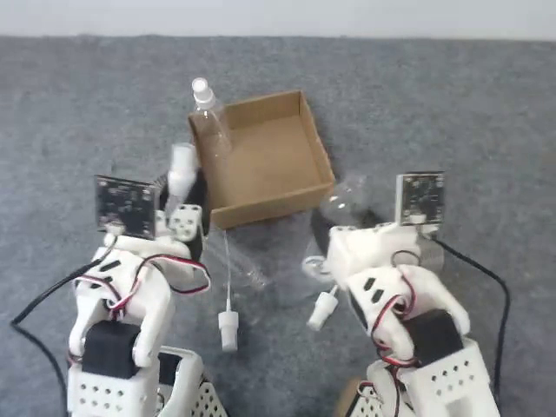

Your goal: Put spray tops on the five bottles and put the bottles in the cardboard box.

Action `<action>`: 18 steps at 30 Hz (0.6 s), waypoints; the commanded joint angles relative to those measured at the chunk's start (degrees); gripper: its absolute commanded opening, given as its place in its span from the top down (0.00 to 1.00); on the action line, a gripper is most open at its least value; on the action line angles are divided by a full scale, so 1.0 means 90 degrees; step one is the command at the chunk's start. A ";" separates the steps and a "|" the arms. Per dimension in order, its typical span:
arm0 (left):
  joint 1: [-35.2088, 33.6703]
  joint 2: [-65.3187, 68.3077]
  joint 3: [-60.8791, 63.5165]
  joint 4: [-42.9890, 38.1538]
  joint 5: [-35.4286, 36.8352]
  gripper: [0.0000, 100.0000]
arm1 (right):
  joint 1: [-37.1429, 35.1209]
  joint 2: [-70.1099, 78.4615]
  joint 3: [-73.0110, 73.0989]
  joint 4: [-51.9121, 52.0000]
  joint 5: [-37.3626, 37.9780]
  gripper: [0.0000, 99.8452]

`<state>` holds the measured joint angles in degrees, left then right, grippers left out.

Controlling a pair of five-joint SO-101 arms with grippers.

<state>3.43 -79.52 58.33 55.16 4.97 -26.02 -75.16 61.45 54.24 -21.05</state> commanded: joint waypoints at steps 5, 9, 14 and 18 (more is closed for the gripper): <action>-0.0264 -0.0098 -0.0562 -0.0518 0.0567 0.99 | -0.0698 -0.0171 0.0166 -0.0161 0.1045 0.99; -0.0254 -0.0098 -0.0982 -0.0537 0.0664 0.99 | -0.0698 -0.0171 0.0254 -0.0161 0.1416 0.99; -0.0244 -0.0098 -0.1538 -0.0664 0.1270 0.99 | -0.0698 -0.0171 0.0469 -0.0552 0.1465 0.99; -0.0234 -0.0098 -0.1792 -0.1201 0.1651 0.99 | -0.0708 -0.0171 0.1045 -0.1490 0.1475 0.99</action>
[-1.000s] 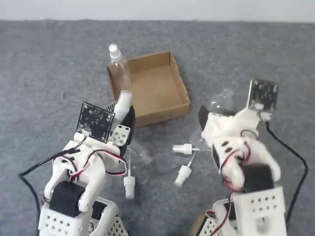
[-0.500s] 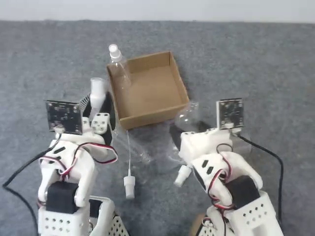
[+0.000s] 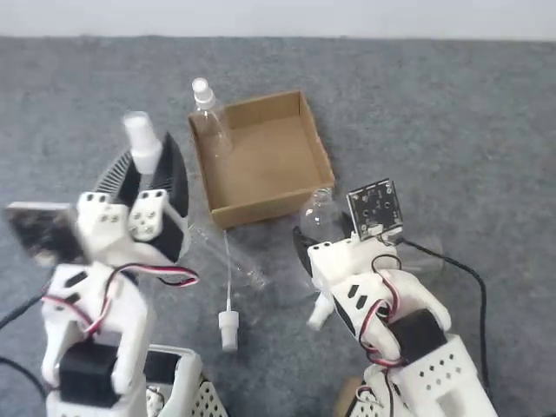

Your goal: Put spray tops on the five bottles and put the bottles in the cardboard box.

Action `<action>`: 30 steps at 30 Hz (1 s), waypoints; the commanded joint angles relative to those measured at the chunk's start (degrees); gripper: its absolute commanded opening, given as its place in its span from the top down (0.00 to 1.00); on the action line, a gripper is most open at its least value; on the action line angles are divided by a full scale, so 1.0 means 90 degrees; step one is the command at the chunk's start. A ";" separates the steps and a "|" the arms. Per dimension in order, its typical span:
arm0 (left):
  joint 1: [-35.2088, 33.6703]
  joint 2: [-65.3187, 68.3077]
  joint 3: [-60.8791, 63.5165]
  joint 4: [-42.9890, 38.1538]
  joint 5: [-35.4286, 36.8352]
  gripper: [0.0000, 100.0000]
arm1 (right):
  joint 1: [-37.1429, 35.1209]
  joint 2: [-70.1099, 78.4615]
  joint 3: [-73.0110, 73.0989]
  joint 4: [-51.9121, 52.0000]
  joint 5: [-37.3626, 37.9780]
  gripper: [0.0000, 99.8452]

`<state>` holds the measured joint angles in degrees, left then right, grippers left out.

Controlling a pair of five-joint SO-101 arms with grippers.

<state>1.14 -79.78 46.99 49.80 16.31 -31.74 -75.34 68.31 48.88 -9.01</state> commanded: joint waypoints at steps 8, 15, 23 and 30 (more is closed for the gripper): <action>0.0928 -0.0068 -0.0435 -0.1094 0.0508 0.99 | -0.0523 -0.0151 0.1114 -0.2173 0.0684 0.99; 0.0928 -0.0068 -0.0376 -0.0918 0.0518 0.99 | -0.1060 -0.0151 0.1875 -0.3473 0.1221 0.99; 0.0918 -0.0068 -0.0288 -0.0908 0.1074 0.99 | -0.1411 -0.0142 0.2168 -0.4166 0.1328 0.99; 0.0918 -0.0068 -0.0024 -0.1250 0.1192 0.99 | -0.1812 -0.0151 0.2188 -0.4166 0.1328 0.99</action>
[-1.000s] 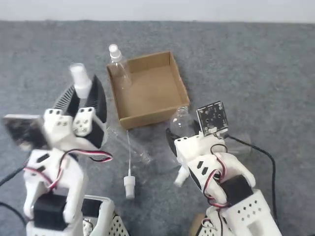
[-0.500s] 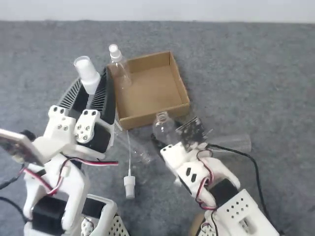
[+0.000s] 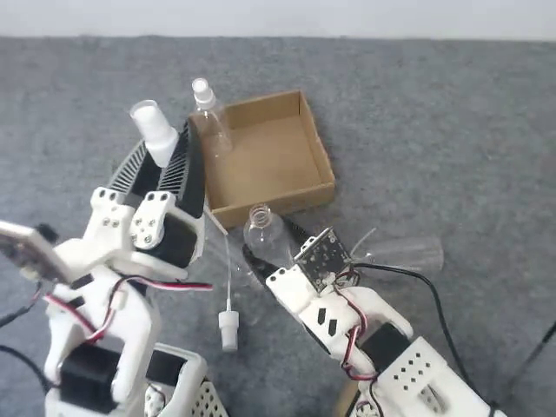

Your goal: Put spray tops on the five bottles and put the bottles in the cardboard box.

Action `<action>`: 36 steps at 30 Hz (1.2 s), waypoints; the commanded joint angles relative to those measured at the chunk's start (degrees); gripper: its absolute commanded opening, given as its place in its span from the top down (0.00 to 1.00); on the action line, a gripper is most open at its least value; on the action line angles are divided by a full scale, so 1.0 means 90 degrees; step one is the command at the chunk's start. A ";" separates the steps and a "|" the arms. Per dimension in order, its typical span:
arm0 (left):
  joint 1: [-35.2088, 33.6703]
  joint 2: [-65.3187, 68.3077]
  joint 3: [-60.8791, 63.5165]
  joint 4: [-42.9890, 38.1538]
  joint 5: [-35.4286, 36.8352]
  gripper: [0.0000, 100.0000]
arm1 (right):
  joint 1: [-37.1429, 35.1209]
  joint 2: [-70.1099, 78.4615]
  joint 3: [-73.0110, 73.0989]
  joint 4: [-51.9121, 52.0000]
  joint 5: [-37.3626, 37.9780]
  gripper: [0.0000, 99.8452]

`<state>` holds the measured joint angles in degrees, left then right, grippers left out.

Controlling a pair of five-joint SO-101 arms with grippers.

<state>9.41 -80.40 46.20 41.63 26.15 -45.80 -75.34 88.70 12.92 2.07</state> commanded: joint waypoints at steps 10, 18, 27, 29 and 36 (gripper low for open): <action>-0.0010 0.0000 0.0327 -0.0469 0.0088 0.99 | -0.0581 -0.0151 -0.0098 -0.0181 0.0469 0.99; -0.0010 0.0000 0.0444 -0.0469 0.0078 0.99 | -0.0855 -0.0151 -0.0107 -0.0210 0.0713 0.99; -0.0010 0.0000 0.0982 -0.0899 0.0068 0.99 | -0.0884 -0.0151 0.0039 -0.0728 0.0723 0.99; -0.0010 0.0000 0.1001 -0.0869 0.0068 0.99 | -0.0874 -0.0151 0.0039 -0.0737 0.0723 0.99; -0.0010 -0.0010 0.1226 -0.0742 0.0068 0.99 | -0.0845 -0.0151 0.0039 -0.0747 0.0723 0.99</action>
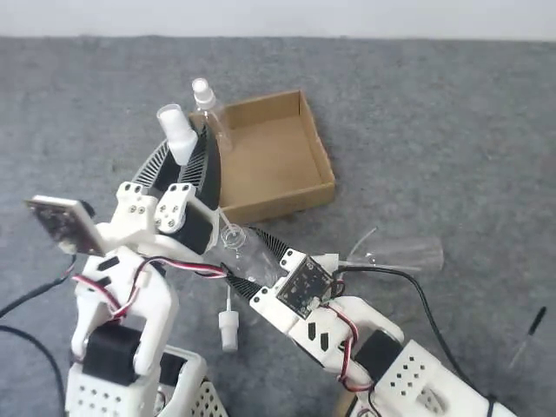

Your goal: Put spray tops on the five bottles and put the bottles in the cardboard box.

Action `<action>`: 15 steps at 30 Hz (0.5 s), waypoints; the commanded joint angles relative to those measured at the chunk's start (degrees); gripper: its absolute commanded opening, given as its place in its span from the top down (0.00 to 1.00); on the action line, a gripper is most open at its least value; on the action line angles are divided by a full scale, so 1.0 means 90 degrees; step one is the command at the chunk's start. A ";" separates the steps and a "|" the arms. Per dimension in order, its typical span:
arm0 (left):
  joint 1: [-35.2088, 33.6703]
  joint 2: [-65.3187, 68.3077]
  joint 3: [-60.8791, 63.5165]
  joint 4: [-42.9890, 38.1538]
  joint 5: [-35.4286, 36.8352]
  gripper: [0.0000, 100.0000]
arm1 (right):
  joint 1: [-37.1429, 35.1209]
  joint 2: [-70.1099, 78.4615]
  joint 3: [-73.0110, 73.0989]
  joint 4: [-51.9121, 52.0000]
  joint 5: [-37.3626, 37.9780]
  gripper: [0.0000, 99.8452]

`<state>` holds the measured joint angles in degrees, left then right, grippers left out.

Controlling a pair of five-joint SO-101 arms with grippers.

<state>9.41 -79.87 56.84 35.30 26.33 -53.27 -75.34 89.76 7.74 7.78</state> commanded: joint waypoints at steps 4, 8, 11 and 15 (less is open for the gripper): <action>0.0010 -0.0068 0.0200 -0.0039 -0.0088 0.99 | -0.0005 -0.0151 -0.0088 -0.0171 0.0088 0.99; 0.0059 -0.0068 0.0288 -0.0029 -0.0449 0.99 | 0.0024 -0.0151 -0.0088 -0.0171 0.0078 0.99; 0.0059 -0.0068 0.0366 -0.0029 -0.0518 0.99 | 0.0269 -0.0151 -0.0107 -0.0171 0.0049 0.99; 0.0059 -0.0068 0.0474 -0.0039 -0.0537 0.99 | 0.0552 -0.0151 -0.0137 -0.0181 0.0039 0.99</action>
<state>9.67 -79.69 61.23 35.30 22.20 -51.25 -75.34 89.76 7.65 7.78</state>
